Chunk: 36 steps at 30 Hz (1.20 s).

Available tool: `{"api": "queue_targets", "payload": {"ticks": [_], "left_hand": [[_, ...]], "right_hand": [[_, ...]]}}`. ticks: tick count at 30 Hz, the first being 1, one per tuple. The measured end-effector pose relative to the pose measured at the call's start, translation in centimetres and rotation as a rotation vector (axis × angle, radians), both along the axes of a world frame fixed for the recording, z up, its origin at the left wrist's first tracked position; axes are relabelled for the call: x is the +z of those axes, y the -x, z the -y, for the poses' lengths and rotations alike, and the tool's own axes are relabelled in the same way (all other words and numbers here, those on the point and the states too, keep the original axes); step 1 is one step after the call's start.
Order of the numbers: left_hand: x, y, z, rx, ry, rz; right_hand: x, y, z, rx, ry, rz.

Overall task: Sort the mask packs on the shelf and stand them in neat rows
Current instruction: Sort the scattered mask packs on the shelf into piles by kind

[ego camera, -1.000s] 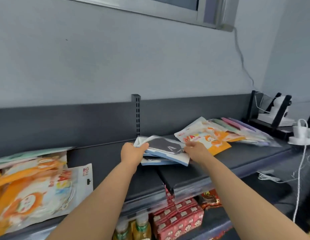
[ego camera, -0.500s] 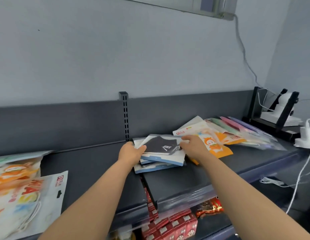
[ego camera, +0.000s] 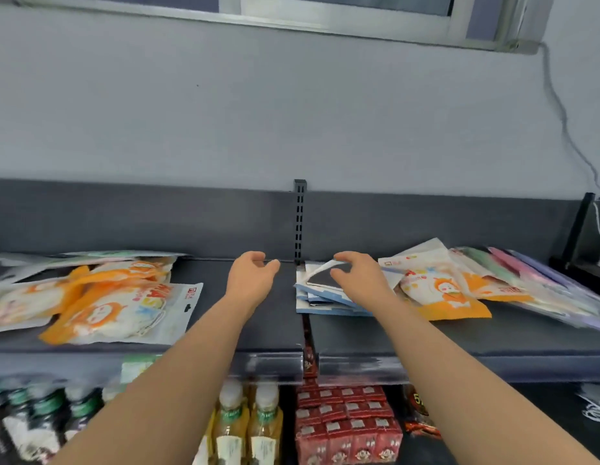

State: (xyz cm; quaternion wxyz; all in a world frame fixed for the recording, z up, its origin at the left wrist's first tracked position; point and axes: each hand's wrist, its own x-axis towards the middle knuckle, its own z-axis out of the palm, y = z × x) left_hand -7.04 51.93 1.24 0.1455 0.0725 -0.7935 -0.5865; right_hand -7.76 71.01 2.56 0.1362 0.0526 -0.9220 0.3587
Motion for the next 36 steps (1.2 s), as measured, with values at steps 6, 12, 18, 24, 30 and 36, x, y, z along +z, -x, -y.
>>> {"api": "queue_targets", "payload": {"ticks": [6,12,18,24,30,36], "left_hand": [[0.7,-3.9,6.8,0.204,-0.013,-0.063],[0.8,-7.6,15.4,0.374,-0.043,-0.084],[0.3,-10.0,25.4,0.521,-0.018,-0.051],[-0.3,-10.2,37.0,0.592,0.0,0.023],[-0.7,-8.6,46.0,0.49,-0.004,0.187],[-1.5,-5.5,48.0,0.26,-0.065,0.381]], "right_hand": [[0.3,-0.6,8.2,0.23,0.036,-0.008],[0.5,-1.1,17.8,0.397,0.073,0.002],[0.5,-1.5,28.2,0.513,0.063,0.017],[0.2,-0.6,38.8,0.538,0.064,0.033],[-0.3,0.7,46.5,0.497,0.017,0.063],[-2.0,2.2,47.9,0.386,0.0,0.141]]}}
